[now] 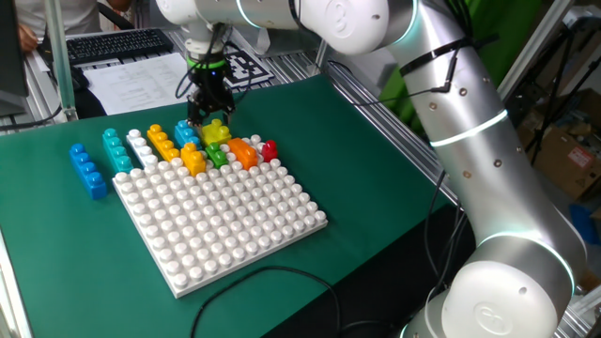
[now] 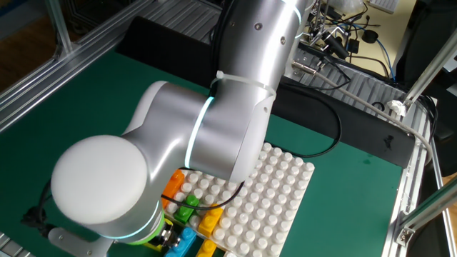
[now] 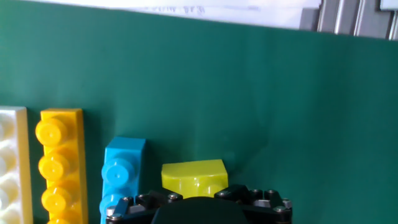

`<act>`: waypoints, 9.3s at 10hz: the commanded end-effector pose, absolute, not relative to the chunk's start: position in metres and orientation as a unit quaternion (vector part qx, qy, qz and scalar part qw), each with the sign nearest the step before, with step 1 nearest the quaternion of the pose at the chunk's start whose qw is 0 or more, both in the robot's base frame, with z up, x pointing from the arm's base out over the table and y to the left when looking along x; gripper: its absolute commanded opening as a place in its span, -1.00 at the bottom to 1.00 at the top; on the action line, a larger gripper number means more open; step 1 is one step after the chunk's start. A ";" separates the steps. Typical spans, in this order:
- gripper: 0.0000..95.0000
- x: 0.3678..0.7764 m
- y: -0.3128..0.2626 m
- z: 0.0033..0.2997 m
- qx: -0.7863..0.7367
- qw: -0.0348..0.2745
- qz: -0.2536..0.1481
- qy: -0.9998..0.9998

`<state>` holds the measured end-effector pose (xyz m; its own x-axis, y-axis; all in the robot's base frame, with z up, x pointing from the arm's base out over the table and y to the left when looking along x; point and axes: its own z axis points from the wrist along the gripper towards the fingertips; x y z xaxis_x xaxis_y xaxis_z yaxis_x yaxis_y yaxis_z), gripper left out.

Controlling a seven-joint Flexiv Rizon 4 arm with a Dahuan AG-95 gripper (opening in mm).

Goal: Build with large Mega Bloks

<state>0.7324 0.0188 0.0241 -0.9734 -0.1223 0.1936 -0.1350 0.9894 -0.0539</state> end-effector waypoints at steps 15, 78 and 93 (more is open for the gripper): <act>-1.00 0.751 0.013 0.032 0.071 0.100 0.023 -0.992; -1.00 0.647 0.206 0.077 -0.063 0.111 -0.023 -0.992; -1.00 0.657 0.202 0.053 0.005 0.101 -0.001 -0.995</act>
